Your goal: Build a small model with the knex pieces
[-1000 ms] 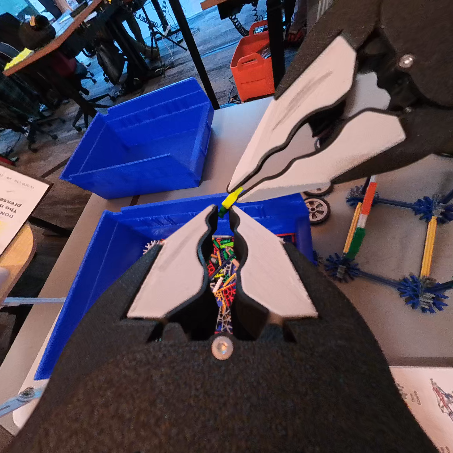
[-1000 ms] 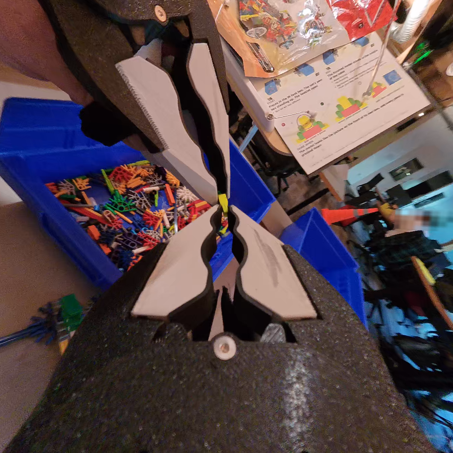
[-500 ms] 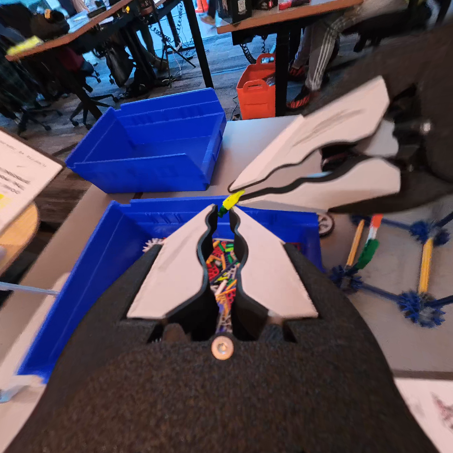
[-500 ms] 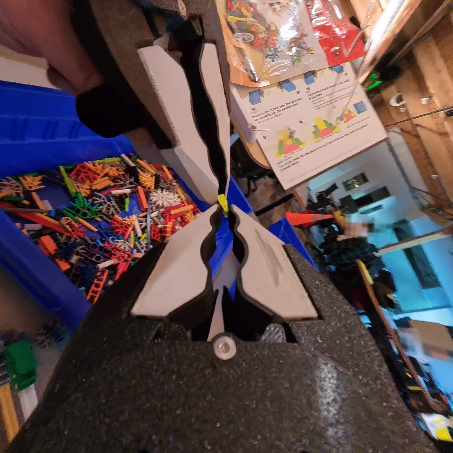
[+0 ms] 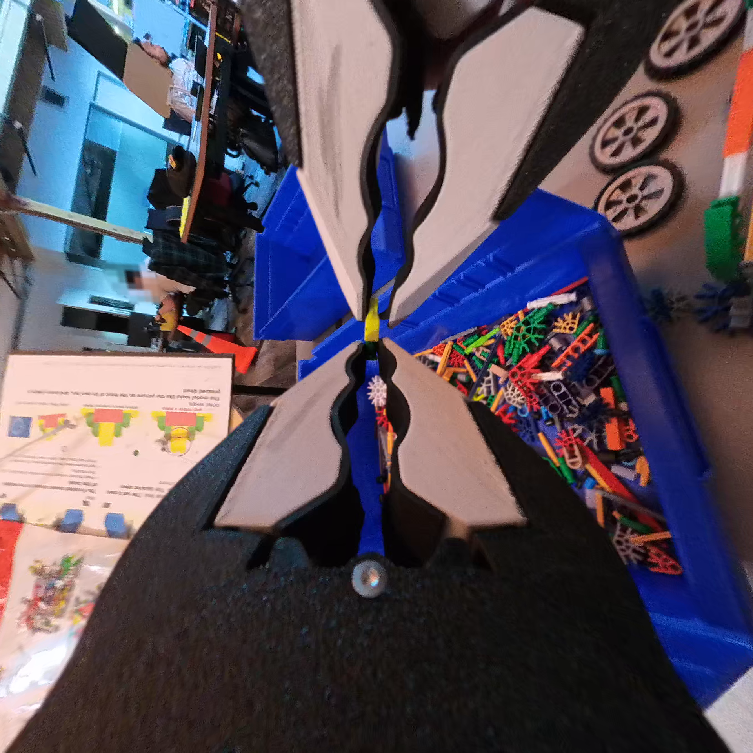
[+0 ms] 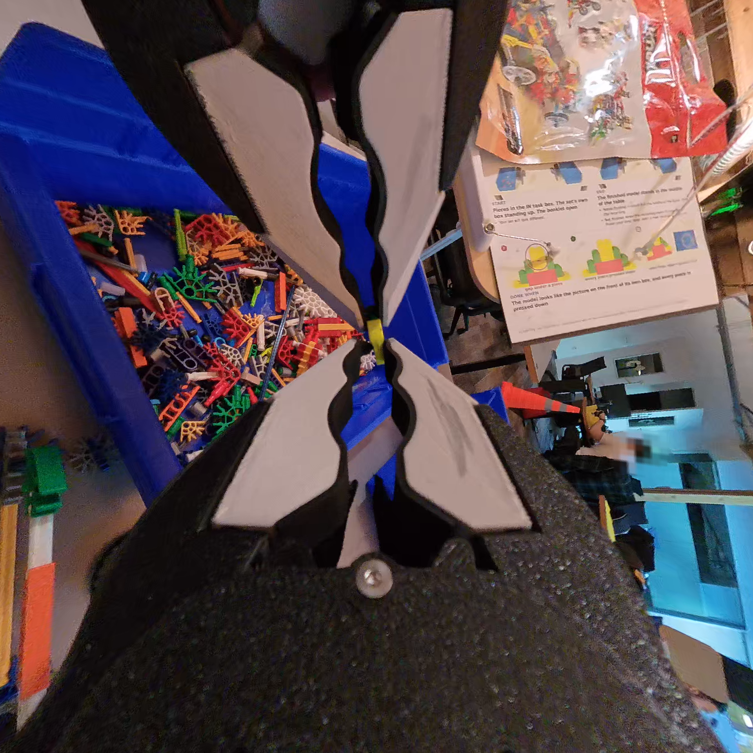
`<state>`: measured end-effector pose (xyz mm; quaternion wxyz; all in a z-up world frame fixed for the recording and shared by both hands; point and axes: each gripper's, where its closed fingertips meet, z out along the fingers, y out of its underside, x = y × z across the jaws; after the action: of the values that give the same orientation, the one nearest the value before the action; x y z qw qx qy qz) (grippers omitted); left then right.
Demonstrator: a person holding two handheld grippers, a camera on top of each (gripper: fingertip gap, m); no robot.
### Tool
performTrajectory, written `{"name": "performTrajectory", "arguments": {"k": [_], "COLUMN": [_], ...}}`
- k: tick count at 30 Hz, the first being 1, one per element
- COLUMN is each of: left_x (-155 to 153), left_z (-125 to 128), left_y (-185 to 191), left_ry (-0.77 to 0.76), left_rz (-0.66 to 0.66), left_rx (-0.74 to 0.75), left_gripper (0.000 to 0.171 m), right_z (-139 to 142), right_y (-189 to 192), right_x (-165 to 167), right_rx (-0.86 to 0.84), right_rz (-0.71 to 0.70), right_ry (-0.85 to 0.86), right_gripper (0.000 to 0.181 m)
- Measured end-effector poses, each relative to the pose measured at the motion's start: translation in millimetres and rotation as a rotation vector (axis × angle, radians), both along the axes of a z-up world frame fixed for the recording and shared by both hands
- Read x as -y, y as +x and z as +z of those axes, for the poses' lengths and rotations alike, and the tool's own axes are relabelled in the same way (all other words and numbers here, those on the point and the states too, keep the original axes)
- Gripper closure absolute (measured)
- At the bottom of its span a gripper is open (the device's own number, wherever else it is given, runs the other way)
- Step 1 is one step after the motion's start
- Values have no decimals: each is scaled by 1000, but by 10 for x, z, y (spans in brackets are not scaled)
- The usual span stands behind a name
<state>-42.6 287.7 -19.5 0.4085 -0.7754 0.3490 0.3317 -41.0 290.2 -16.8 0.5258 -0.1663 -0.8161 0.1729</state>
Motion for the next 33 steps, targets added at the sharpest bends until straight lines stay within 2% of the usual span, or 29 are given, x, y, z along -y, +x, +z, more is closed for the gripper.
{"name": "performTrajectory", "arguments": {"k": [5,12,18,22,33], "left_x": [13,-13,-87,-130,-129], "left_z": [13,23,95,33,132], "left_y": [54,38,13,-21,-254], "left_ry": [1,26,109,119,226], "left_rz": [-23,-2,75,131,247], "left_rx": [-82,-66,56,114,314], "left_gripper": [168,168,169,169,170], "right_z": [-2,26,67,28,138], "right_y": [-7,-31,-76,-116,-353], "right_x": [9,-47,-134,-177,-155], "right_rx": [-11,-59,-96,-103,-156], "right_rz": [-5,-59,-125,-171,-220], "right_ry": [43,9,-57,-93,-106], "right_gripper": [174,175,176,177,178]}}
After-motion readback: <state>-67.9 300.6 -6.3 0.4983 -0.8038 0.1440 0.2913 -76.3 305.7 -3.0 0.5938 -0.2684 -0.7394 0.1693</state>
